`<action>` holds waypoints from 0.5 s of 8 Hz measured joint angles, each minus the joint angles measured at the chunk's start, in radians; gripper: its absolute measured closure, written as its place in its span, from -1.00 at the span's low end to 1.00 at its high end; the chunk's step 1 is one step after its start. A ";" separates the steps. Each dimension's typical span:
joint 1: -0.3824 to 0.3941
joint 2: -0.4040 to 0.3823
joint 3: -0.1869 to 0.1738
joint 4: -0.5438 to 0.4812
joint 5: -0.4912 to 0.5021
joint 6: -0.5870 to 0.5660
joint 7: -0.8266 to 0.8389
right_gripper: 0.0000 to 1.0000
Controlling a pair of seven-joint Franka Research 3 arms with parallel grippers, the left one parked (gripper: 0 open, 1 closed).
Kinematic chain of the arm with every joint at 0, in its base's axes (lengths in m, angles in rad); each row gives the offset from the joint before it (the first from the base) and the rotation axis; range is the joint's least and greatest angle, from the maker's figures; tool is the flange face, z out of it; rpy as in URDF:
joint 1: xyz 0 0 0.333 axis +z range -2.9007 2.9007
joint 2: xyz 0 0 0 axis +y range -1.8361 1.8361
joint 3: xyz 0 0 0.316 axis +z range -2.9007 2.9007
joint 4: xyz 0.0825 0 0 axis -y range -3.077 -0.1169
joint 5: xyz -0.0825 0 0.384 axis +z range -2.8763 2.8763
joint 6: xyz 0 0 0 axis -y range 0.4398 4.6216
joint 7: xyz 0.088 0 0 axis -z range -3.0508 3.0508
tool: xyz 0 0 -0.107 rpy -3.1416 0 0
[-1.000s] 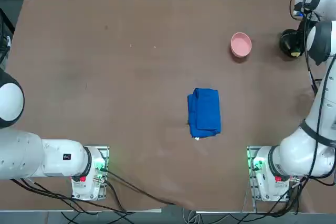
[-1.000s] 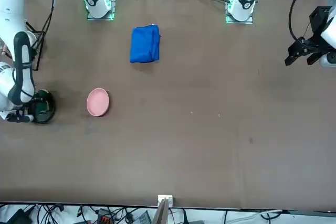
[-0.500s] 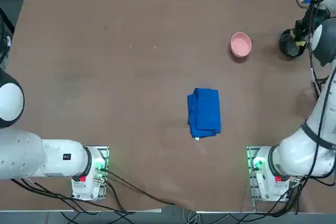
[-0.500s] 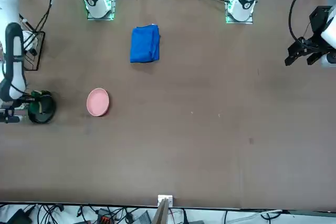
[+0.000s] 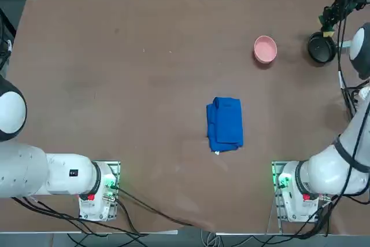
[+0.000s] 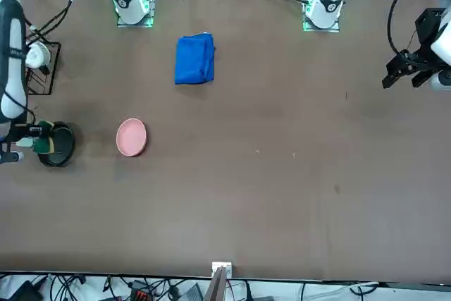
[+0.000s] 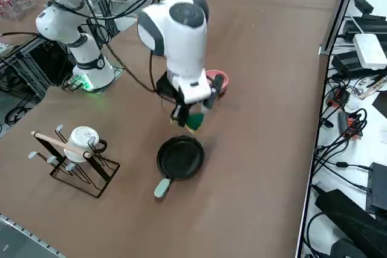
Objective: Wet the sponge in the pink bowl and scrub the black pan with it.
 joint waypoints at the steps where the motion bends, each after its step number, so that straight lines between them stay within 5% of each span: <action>1: 0.032 -0.032 0.000 -0.028 0.000 0.000 0.029 0.66; 4: 0.083 -0.055 0.002 -0.059 -0.001 0.000 0.043 0.66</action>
